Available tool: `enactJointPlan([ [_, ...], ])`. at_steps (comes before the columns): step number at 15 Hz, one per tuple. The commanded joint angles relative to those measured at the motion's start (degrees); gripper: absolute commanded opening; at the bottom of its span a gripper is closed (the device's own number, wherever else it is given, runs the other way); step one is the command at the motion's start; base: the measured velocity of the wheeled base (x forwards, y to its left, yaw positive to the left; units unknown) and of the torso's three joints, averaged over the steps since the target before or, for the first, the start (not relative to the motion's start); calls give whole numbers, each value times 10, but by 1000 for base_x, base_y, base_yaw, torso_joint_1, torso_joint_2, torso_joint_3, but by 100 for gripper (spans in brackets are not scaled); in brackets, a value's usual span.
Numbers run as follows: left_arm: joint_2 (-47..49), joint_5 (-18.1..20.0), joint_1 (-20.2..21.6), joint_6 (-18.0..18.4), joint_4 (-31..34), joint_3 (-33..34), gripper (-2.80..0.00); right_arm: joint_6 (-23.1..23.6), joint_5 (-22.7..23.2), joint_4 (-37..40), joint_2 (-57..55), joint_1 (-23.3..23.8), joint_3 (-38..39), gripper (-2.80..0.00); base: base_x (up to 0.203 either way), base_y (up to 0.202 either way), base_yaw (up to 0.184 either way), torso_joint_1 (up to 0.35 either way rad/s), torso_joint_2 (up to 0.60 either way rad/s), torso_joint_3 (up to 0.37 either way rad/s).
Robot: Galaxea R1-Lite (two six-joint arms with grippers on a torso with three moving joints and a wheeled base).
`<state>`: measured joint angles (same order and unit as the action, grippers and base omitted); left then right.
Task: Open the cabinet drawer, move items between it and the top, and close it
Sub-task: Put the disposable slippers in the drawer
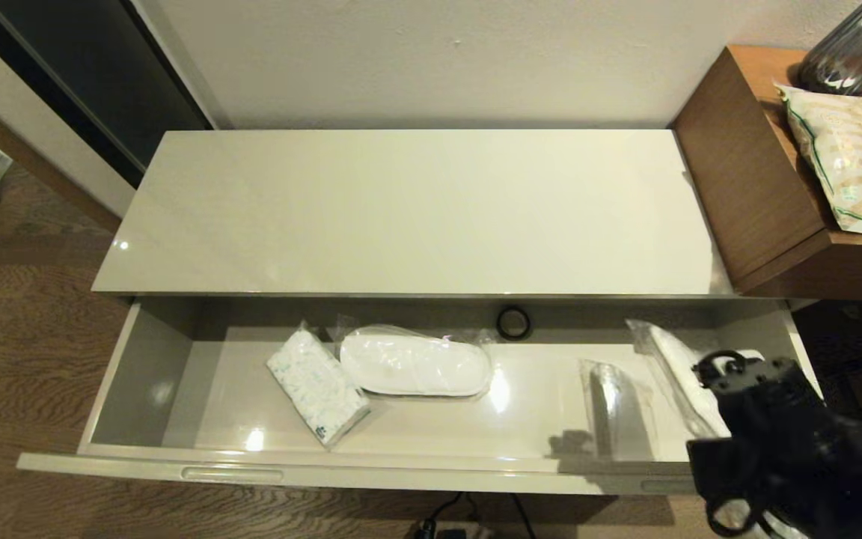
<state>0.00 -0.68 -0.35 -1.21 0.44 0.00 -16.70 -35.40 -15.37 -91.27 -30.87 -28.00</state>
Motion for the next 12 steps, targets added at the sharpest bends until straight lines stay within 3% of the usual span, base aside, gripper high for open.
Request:
enactJointPlan([
  [1, -1, 0, 0, 0, 0, 0, -280, -3, -19, -27, -88, 11, -64, -280, 0, 0, 0, 0, 0, 0],
  [4, -1, 0, 0, 0, 0, 0, -280, 9, -55, -30, -113, 34, -123, -280, 0, 0, 0, 0, 0, 0],
  [6, -1, 0, 0, 0, 0, 0, -280, 19, -87, -34, -114, 35, -126, -280, 0, 0, 0, 0, 0, 0],
  [9, -1, 0, 0, 0, 0, 0, -280, 44, -98, -78, -122, 35, -118, -280, 0, 0, 0, 0, 0, 0],
  [10, -1, 0, 0, 0, 0, 0, -280, 46, -100, -92, -129, 35, -115, 0, 0, 0, 0, 0, 0, 0],
  [12, -1, 0, 0, 0, 0, 0, -280, 50, -110, -110, -147, 35, -110, 0, 0, 0, 0, 0, 0, 0],
])
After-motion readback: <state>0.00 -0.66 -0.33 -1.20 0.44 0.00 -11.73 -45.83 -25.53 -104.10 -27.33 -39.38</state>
